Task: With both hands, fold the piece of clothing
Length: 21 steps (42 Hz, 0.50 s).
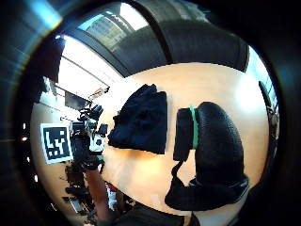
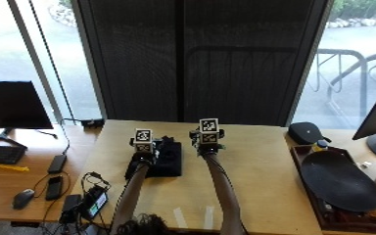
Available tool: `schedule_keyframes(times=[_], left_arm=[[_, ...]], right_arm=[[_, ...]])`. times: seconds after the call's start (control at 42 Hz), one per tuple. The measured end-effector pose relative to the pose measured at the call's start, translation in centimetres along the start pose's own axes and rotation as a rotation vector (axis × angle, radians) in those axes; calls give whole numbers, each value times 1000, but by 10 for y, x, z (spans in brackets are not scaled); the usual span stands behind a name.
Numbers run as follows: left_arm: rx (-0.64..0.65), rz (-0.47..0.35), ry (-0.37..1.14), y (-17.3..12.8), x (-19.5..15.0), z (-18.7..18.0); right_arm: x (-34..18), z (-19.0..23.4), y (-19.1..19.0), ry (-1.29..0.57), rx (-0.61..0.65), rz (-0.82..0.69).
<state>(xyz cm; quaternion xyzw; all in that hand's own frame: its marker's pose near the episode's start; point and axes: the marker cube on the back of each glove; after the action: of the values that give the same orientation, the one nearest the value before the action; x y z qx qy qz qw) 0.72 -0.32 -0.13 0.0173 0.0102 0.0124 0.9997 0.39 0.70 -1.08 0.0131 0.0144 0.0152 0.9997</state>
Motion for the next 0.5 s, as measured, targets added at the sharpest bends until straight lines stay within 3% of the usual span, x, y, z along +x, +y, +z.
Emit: schedule_keyframes(times=[0.071, 0.167, 0.262, 0.357, 0.5], left_arm=[[80, 25, 16, -9, 6, -3], [9, 18, 21, 1, 7, -3], [-5, 29, 24, -3, 7, 7], [68, 71, 51, -20, 12, 24], [109, 102, 68, -13, 23, 19]], right_arm=[[2, -3, 3, 2, 11, 3], [2, -14, 12, -7, 13, -9], [5, 5, 3, -8, 3, -4], [6, 22, -4, -10, 17, -2], [-1, 28, 8, -37, -6, -24]])
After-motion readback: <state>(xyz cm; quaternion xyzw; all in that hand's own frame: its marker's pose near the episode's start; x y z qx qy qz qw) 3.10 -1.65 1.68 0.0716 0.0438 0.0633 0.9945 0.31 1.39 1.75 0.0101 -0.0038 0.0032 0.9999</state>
